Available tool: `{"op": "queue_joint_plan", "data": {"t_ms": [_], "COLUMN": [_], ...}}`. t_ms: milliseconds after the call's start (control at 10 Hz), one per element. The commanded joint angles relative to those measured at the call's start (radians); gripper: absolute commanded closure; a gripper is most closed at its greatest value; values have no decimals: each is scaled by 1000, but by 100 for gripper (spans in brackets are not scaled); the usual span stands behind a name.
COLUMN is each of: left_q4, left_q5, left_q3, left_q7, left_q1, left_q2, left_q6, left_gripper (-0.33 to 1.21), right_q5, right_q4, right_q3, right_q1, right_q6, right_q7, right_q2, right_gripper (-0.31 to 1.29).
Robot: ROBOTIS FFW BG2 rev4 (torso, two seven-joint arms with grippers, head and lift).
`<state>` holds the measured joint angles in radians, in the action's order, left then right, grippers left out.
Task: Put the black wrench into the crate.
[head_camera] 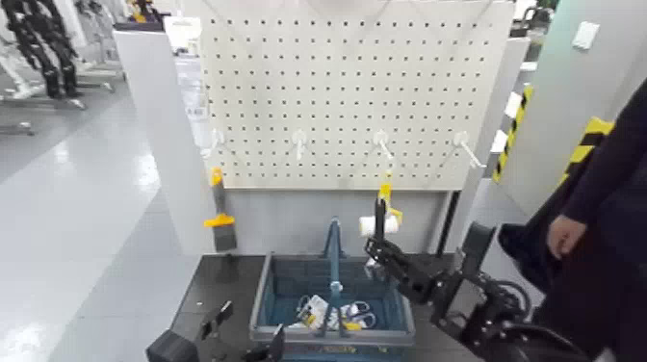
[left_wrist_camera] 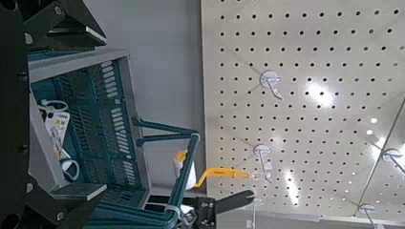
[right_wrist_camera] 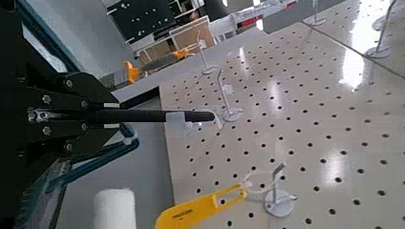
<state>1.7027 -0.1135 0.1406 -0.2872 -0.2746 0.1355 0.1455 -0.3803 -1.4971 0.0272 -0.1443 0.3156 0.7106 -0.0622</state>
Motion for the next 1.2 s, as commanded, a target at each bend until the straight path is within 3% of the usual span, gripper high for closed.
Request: {"op": "queue_joint_plan", "data": {"t_ms": [100, 400, 800, 1000, 1100, 1200], "left_q4": [0, 0, -2, -2, -2, -2], "left_q5": [0, 2, 3, 3, 2, 2], "left_q3": [4, 5, 7, 7, 7, 7], "left_q7": [0, 0, 0, 0, 0, 0], "left_q1": [-2, -2, 0, -2, 0, 0], "left_q2": [3, 3, 4, 4, 4, 4], "left_q6": [0, 0, 0, 0, -1, -1], "left_gripper": [21, 21, 21, 21, 21, 21], "right_q5": [21, 52, 57, 44, 43, 40], "right_q4": [41, 67, 100, 104, 101, 97], "right_q3": [-10, -18, -24, -36, -36, -36], "right_q1": [0, 0, 0, 0, 0, 0], "right_q6": [28, 57, 86, 115, 112, 105], "right_q7": [13, 26, 36, 36, 38, 38], "right_q2": [1, 1, 1, 1, -1, 1], "right_gripper": [110, 110, 104, 18, 8, 8]}}
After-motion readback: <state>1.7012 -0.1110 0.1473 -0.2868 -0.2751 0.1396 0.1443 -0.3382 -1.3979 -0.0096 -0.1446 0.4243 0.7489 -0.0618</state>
